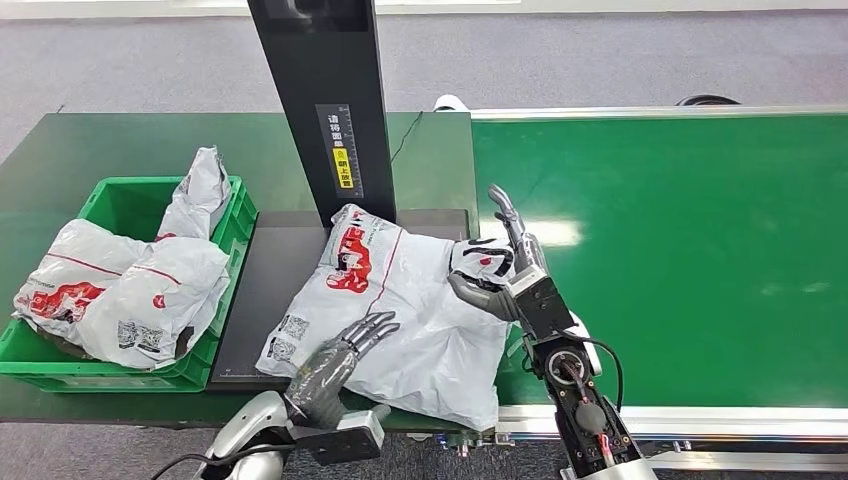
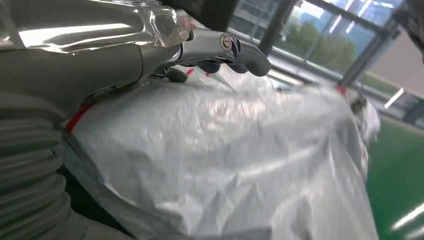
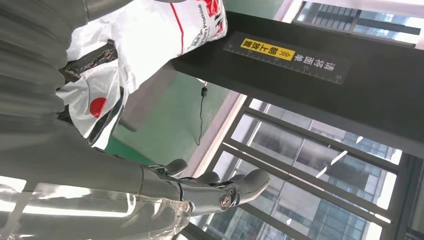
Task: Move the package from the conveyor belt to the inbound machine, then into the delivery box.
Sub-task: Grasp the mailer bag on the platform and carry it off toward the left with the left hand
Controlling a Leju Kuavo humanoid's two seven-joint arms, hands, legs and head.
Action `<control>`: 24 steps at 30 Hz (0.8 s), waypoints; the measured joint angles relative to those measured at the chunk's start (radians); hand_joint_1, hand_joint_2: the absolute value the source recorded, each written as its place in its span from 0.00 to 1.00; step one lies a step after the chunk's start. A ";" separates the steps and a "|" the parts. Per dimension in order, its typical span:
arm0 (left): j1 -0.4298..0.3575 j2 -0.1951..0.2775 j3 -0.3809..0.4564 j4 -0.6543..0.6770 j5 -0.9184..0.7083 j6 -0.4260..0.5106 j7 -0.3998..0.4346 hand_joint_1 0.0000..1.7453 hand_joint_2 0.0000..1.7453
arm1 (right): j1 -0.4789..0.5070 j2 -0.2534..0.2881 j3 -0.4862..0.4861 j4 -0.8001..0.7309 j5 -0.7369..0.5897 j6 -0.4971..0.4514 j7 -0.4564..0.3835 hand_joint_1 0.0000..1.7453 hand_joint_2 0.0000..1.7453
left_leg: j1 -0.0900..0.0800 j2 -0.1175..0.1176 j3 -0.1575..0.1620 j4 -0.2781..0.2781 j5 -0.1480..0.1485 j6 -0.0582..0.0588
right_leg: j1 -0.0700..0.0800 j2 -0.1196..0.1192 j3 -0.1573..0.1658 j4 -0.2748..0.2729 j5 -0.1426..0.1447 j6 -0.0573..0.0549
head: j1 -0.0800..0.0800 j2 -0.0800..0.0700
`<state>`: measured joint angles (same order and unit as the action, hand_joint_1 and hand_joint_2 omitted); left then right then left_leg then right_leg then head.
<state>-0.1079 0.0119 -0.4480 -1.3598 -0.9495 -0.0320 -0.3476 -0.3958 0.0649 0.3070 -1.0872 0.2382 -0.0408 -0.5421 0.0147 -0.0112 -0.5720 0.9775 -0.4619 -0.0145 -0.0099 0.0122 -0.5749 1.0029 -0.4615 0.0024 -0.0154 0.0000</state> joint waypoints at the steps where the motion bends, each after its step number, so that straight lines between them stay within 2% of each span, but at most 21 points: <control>1: -0.004 0.003 -0.012 0.008 -0.005 -0.004 0.003 0.00 1.00 | 0.000 0.000 -0.001 0.000 0.000 0.001 0.000 0.00 1.00 | 0.000 0.000 0.000 0.000 0.000 0.000 | 0.000 0.000 0.000 0.000 0.000 0.000 | 0.000 0.000; 8: -0.038 0.020 -0.064 0.091 -0.022 -0.081 0.025 0.00 1.00 | -0.002 0.000 -0.003 0.003 0.001 0.002 0.005 0.00 1.00 | 0.000 0.000 0.000 0.000 0.000 0.000 | 0.000 0.000 0.000 0.000 0.000 0.000 | 0.000 0.000; 20: -0.061 0.028 -0.083 0.139 -0.023 -0.092 0.029 0.00 1.00 | -0.002 0.003 -0.004 0.007 0.001 0.002 0.005 0.00 1.00 | 0.000 0.000 0.000 0.000 0.000 0.000 | 0.000 0.000 0.000 0.000 0.000 0.000 | 0.000 0.000; 22: -0.067 0.029 -0.087 0.146 -0.021 -0.100 0.036 0.14 1.00 | -0.002 0.003 -0.005 0.007 0.002 0.002 0.005 0.00 1.00 | 0.000 0.000 0.000 0.000 0.000 0.000 | 0.000 0.000 0.001 0.000 0.000 0.000 | 0.000 0.000; 24: -0.073 0.028 -0.089 0.155 -0.004 -0.107 0.033 0.57 1.00 | -0.001 0.003 -0.009 0.008 0.003 0.000 0.007 0.00 1.00 | 0.000 0.000 0.000 0.000 0.000 0.000 | 0.000 0.000 0.001 0.000 0.000 0.000 | 0.000 0.000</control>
<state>-0.1807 0.0403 -0.5368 -1.2043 -0.9539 -0.1389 -0.3143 -0.3963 0.0676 0.2983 -1.0796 0.2415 -0.0407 -0.5350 0.0147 -0.0114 -0.5715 0.9775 -0.4619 -0.0145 -0.0099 0.0121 -0.5740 1.0029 -0.4615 0.0024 -0.0154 0.0000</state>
